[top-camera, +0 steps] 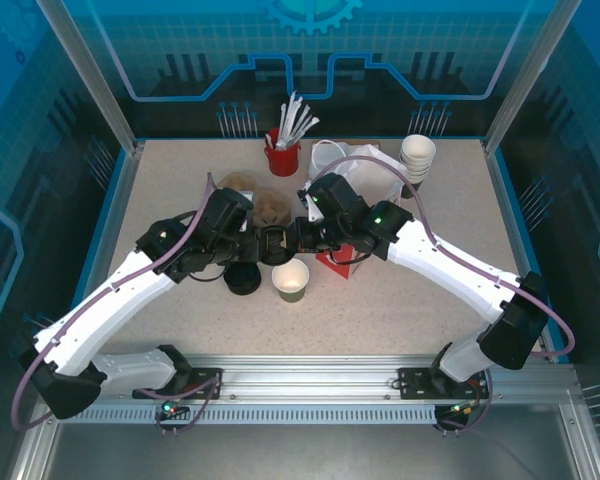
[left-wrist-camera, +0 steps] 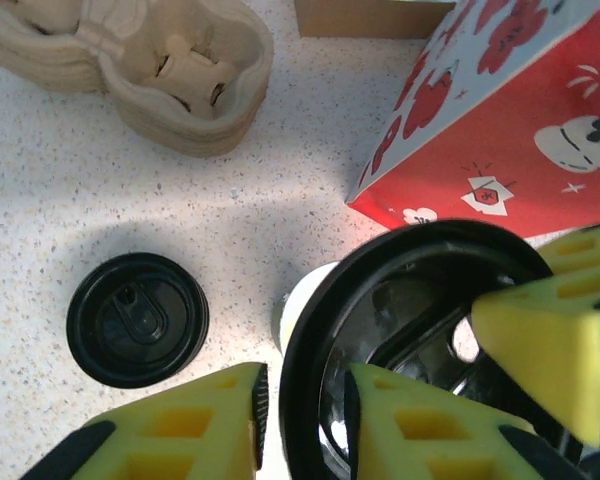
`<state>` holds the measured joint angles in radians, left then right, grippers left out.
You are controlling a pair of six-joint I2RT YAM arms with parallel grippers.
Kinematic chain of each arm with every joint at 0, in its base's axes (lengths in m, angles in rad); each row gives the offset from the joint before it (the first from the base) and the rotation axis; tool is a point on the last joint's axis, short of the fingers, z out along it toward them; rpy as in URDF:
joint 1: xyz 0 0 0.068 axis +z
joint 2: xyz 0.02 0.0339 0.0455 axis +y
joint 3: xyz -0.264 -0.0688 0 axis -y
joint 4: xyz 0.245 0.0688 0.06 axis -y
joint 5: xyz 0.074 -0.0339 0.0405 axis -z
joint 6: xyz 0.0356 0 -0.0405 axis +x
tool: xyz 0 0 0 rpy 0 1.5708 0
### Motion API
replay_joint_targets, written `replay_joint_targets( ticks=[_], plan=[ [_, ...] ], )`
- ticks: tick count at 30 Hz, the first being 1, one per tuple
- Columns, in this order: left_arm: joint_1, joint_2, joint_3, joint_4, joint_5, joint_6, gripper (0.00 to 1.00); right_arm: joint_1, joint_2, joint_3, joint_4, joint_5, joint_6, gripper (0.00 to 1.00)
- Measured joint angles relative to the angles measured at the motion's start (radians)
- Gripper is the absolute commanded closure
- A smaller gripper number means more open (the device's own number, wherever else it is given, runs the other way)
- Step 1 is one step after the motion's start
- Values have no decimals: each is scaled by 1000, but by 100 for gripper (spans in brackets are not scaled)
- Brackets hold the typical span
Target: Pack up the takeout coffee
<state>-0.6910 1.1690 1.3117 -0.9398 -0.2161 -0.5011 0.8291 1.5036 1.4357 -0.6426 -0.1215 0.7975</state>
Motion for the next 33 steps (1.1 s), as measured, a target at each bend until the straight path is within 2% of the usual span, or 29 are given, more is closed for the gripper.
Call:
replay_joint_targets(
  ticks=[5, 9, 19, 23, 28, 33],
  plan=[
    [0, -76, -26, 70, 40, 92, 46, -30, 0, -2, -48, -3, 7, 100],
    [-19, -156, -74, 157, 96, 218, 44, -56, 0, -2, -111, -31, 12, 100],
    [-222, -292, -309, 401, 188, 708, 42, -131, -58, -2, -285, -126, 15, 100],
    [-282, -299, -388, 504, 183, 898, 35, -164, -101, -5, -313, -165, 15, 100],
    [-325, -281, -428, 583, 135, 1068, 39, -176, -121, -17, -339, -198, 14, 100],
    [-328, -244, -428, 642, 72, 1162, 45, -178, -121, -28, -348, -224, 14, 100]
  ],
)
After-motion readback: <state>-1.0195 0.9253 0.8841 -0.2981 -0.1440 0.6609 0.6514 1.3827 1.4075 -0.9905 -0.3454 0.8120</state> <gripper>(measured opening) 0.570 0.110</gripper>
